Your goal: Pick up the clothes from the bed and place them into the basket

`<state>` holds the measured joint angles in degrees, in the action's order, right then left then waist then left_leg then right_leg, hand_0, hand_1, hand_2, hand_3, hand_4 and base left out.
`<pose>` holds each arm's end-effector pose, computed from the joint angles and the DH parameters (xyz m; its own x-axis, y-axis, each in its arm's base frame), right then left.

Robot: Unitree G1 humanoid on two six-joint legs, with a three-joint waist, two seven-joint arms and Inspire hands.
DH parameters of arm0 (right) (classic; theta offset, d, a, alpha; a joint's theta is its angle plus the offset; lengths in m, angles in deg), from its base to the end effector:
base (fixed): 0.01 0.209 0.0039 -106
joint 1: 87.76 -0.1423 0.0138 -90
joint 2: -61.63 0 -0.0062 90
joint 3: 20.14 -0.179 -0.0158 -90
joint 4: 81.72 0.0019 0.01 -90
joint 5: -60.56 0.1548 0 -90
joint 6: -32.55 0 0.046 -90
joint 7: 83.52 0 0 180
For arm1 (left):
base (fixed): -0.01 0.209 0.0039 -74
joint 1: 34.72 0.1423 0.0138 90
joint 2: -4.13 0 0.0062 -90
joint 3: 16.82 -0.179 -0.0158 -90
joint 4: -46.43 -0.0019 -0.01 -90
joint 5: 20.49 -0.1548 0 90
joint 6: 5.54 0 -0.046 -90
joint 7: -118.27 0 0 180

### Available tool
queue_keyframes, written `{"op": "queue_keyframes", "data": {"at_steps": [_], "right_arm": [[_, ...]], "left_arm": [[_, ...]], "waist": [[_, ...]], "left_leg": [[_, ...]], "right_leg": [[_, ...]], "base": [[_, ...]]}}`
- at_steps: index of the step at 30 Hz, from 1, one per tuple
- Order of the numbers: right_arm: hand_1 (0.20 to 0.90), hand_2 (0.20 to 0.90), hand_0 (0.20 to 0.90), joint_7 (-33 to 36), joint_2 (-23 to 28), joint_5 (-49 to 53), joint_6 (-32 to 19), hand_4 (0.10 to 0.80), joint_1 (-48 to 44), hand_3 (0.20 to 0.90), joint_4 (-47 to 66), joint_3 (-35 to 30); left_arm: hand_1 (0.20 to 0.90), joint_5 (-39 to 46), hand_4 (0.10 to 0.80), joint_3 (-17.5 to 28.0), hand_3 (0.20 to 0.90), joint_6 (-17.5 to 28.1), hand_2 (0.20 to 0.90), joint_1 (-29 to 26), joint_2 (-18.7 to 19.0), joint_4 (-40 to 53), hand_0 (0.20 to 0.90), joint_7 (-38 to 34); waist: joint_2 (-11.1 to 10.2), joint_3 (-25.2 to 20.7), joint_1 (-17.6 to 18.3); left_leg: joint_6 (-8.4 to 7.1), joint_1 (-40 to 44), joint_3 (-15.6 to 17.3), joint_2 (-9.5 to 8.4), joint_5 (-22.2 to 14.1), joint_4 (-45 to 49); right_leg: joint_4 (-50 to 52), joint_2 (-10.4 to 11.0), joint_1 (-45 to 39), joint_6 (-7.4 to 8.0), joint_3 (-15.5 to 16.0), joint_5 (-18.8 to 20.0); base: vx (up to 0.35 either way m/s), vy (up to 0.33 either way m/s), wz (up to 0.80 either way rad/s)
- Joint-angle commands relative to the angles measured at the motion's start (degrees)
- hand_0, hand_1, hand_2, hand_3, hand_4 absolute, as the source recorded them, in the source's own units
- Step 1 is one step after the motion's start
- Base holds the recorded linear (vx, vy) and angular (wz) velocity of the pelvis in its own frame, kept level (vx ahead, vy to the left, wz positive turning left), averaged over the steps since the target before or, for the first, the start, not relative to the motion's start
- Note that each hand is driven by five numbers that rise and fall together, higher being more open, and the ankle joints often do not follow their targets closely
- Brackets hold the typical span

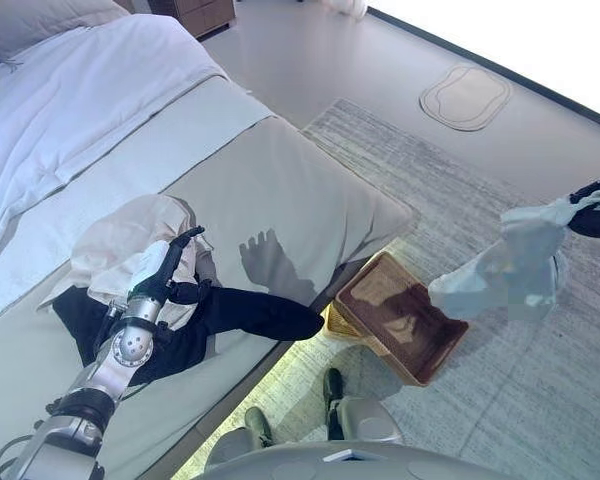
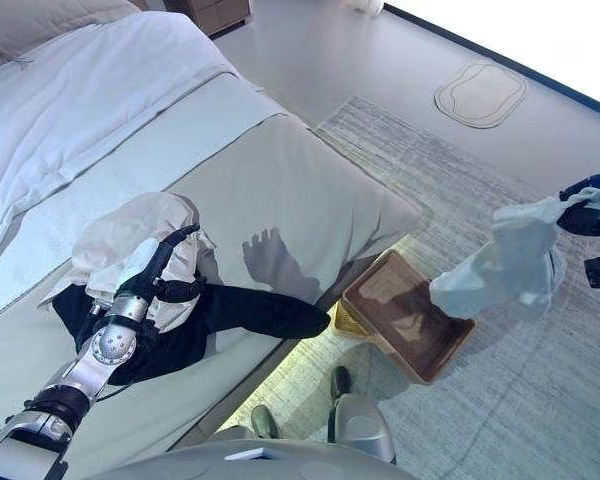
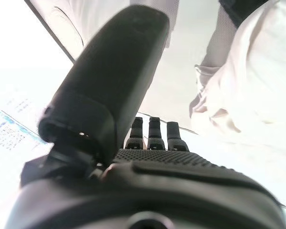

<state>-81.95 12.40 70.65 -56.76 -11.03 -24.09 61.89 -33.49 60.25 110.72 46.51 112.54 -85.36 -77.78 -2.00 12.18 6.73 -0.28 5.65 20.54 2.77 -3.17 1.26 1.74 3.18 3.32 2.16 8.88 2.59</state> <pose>0.2266 -0.3929 0.1454 0.8763 -0.4817 0.0066 0.3658 0.6564 -0.6598 0.2132 0.2754 -0.0063 0.9971 0.0444 -0.0611 0.0166 0.6606 0.7506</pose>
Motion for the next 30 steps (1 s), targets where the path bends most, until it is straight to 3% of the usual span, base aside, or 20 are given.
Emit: {"op": "queue_keyframes", "data": {"at_steps": [1,15,30], "right_arm": [[0.3,0.3,0.3,0.5,2.1,-0.1,-4.6,0.1,-8.4,0.2,-0.4,0.9],[0.3,0.3,0.3,-3.3,-2.6,0.0,-0.6,0.1,-12.4,0.2,-12.9,7.1],[0.3,0.3,0.3,-3.8,-7.2,-1.8,-1.4,0.1,-11.8,0.2,-21.0,8.9]], "left_arm": [[0.9,0.7,0.8,2.3,0.9,2.9,0.9,-1.6,1.3,1.2,0.9,-3.7],[0.9,2.8,0.8,0.7,0.9,2.7,0.9,-1.9,1.8,2.2,0.9,-2.2],[0.9,3.9,0.8,0.0,0.9,2.2,0.9,-1.4,2.2,3.5,0.9,-0.7]], "waist": [[-0.6,-6.5,-1.6],[0.6,-6.0,-2.8],[3.4,-4.6,-3.1]], "left_leg": [[-0.74,-1.0,-4.4,-0.78,-2.8,1.8],[-1.3,-0.3,-3.8,-0.29,-2.1,0.8],[-1.66,-0.3,-3.7,-0.26,-1.4,-0.3]], "right_leg": [[3.0,1.2,-1.7,3.04,-0.5,-3.6],[0.7,1.0,-2.9,2.88,0.8,-2.8],[-0.5,1.5,-2.9,3.06,1.7,-2.3]], "base": [[-0.037,-0.046,0.04],[-0.026,-0.053,0.06],[-0.007,-0.029,0.04]]}}
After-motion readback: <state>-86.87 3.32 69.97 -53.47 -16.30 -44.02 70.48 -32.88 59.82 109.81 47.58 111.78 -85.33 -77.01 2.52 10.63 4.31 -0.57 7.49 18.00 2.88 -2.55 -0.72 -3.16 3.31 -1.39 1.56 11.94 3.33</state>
